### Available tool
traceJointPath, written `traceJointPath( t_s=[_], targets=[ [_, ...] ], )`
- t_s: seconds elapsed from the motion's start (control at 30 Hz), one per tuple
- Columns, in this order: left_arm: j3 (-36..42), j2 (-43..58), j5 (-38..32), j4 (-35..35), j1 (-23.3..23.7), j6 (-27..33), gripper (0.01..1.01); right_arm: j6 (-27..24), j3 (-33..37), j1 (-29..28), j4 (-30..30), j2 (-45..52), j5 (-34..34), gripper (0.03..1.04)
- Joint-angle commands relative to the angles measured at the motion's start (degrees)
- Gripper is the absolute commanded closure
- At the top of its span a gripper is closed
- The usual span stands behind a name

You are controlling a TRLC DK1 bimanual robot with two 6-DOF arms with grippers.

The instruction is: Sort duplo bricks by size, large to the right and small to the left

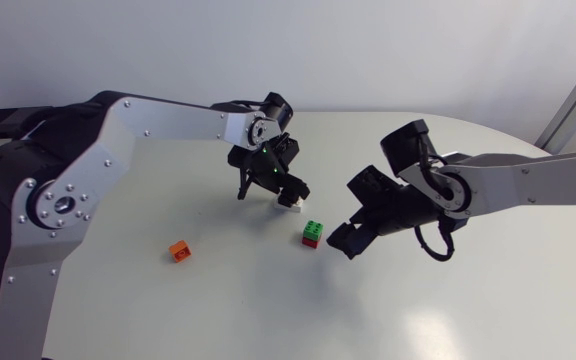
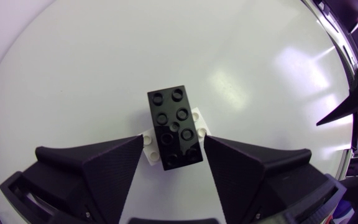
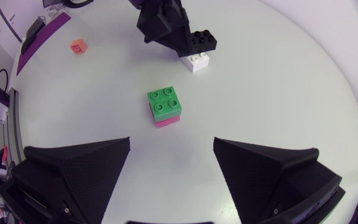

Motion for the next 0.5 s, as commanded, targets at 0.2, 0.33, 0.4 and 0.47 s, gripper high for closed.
traceJointPath(
  t_s=[0.2,0.33,0.4,0.47],
  targets=[
    [-3.1,0.1,0.0,0.9,-3.4,2.0,0.52,-0.4,-3.1,0.3,0.3,-3.0,0.3,0.1],
    [-2.6,0.2,1.8,0.3,-4.1,2.2,0.607,-0.4,-3.7,-0.1,0.3,-4.2,0.3,0.1],
    [-3.0,0.3,2.2,0.2,-4.5,2.4,0.646,-0.4,-4.1,-0.4,0.3,-4.7,0.3,0.1],
    [-3.4,0.1,2.4,0.3,-5.0,3.0,0.651,-0.4,-4.7,-0.7,0.3,-5.6,0.3,0.1]
  ],
)
